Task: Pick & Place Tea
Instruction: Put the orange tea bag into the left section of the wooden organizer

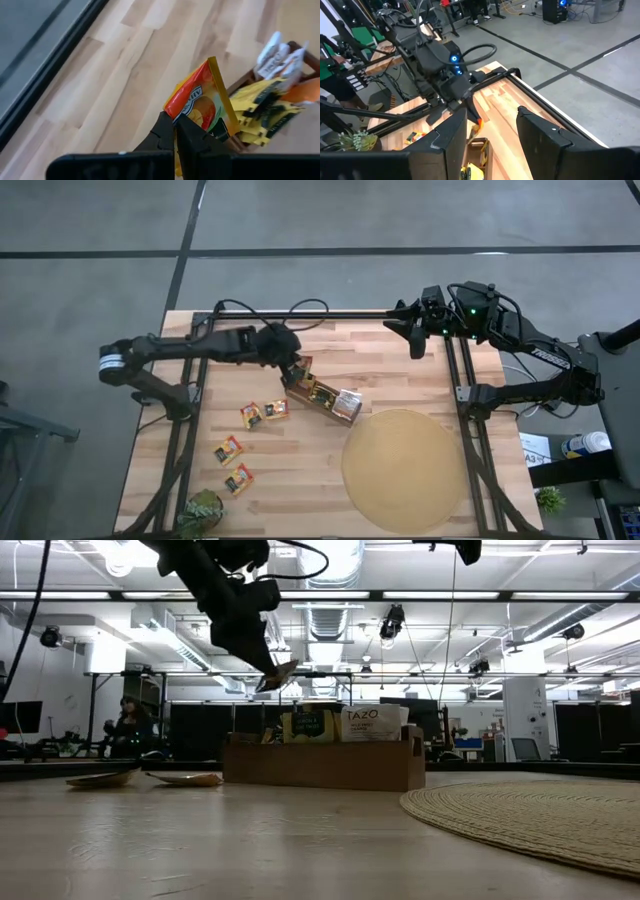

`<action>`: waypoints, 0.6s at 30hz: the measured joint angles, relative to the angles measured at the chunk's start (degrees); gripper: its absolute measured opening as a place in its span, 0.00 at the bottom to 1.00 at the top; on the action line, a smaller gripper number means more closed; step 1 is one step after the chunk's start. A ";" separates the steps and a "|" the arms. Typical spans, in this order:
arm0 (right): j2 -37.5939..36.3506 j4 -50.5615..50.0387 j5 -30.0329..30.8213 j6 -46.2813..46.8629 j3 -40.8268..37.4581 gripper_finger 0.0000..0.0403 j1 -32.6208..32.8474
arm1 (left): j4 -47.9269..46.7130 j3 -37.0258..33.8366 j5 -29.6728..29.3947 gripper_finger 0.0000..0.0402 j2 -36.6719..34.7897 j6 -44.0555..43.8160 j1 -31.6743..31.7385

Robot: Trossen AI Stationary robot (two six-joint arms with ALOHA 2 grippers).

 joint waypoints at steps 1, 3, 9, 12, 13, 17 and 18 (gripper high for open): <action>0.00 0.02 0.02 0.00 -0.02 0.42 -0.02 | 0.08 0.00 -0.94 0.00 0.24 -0.45 -0.39; 0.00 0.00 0.02 0.00 -0.02 0.42 -0.01 | 0.26 0.00 -2.48 0.00 0.82 -1.42 -0.95; 0.00 0.02 0.02 -0.28 -0.02 0.42 -0.02 | 4.91 -1.66 -3.36 0.00 2.17 -2.76 -2.18; 0.00 0.00 0.02 -0.43 -0.02 0.42 -0.02 | 7.66 -3.92 -3.44 0.00 2.33 -2.81 -2.88; 0.00 0.00 0.02 -0.44 -0.02 0.42 -0.01 | 8.24 -4.63 -3.76 0.00 2.35 -2.81 -3.10; 0.00 -0.02 0.02 -0.48 -0.02 0.42 0.00 | 11.71 -7.62 -5.10 0.00 2.33 -3.66 -3.78; 0.00 -0.02 0.02 -0.50 -0.02 0.42 -0.02 | 12.34 -8.36 -5.13 0.00 2.33 -3.95 -3.89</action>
